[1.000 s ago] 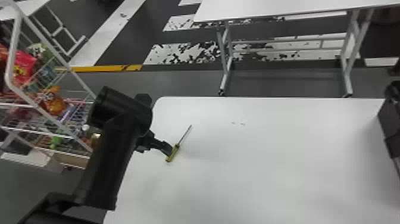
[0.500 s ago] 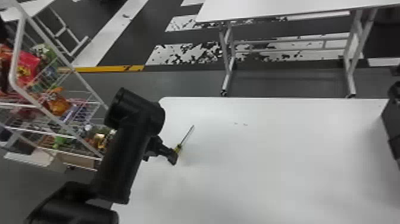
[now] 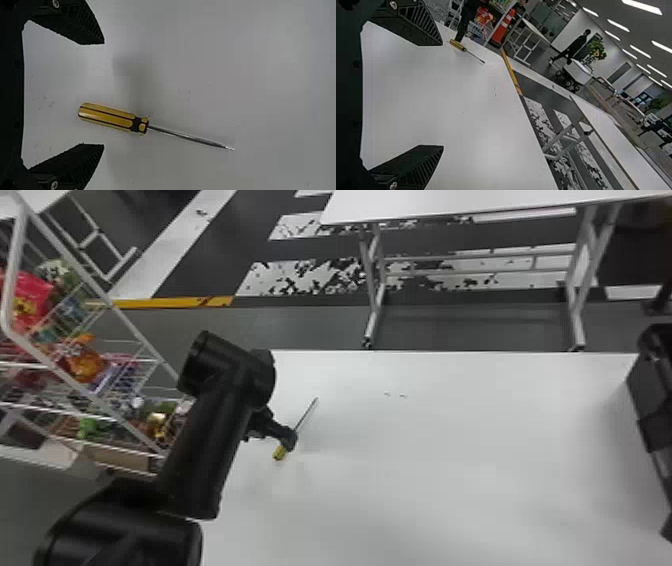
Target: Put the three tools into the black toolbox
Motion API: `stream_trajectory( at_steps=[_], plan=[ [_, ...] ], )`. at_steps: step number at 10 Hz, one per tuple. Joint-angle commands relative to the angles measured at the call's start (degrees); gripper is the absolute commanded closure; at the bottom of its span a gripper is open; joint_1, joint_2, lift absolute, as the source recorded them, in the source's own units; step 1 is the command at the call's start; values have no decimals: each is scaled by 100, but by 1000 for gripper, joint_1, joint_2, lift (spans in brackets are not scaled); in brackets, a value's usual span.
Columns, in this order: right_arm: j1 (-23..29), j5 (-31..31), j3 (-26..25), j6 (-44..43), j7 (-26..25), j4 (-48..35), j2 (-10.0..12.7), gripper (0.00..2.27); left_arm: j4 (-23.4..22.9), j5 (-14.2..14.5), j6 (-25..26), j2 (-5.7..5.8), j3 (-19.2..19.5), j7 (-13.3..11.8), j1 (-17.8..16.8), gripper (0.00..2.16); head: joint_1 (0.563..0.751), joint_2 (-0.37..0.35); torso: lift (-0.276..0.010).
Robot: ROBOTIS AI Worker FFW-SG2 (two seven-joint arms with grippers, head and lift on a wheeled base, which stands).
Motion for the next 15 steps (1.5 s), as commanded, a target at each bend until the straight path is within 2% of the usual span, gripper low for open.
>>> stream_trajectory(
  at_steps=[1, 2, 5, 7, 8, 11, 12, 13, 14, 15],
  plan=[
    [-18, 32, 29, -1, -7, 0, -1, 76, 253, 63, -384, -48, 2, 94, -67, 76, 695, 292, -51],
    [-44, 58, 47, 17, -7, 0, -1, 76, 367, 195, -647, -40, 2, 173, -76, 76, 695, 287, -51],
    [-115, 137, 170, 52, -42, -18, -1, 76, 446, 291, -805, -57, 2, 234, -50, 87, 695, 280, -51],
    [-124, 234, 267, 52, -60, 0, 8, 76, 420, 291, -788, -75, -6, 217, -58, 248, 695, 282, -51],
    [-124, 252, 267, 52, -60, 0, -1, 76, 420, 283, -753, -83, -6, 208, -58, 383, 695, 283, -51],
    [-176, 296, 258, 52, -77, 43, -1, 76, 297, 291, -542, -75, 29, 94, -85, 1247, 695, 275, -51],
    [-211, 313, 276, 52, -95, 61, -1, 76, 174, 300, -366, -66, 73, -29, -85, 1386, 695, 271, -51],
    [-247, 375, 355, 52, -112, 61, -1, 76, -72, 309, -120, -75, 99, -100, -41, 1679, 695, 270, -51],
    [-299, 428, 425, 52, -121, 96, -1, 76, -160, 309, 179, -75, 73, -108, -23, 1858, 695, 265, -51],
    [-317, 463, 478, 69, -139, 114, -1, 76, -292, 318, 320, -75, 108, -117, -6, 1922, 695, 267, -51]
  ],
)
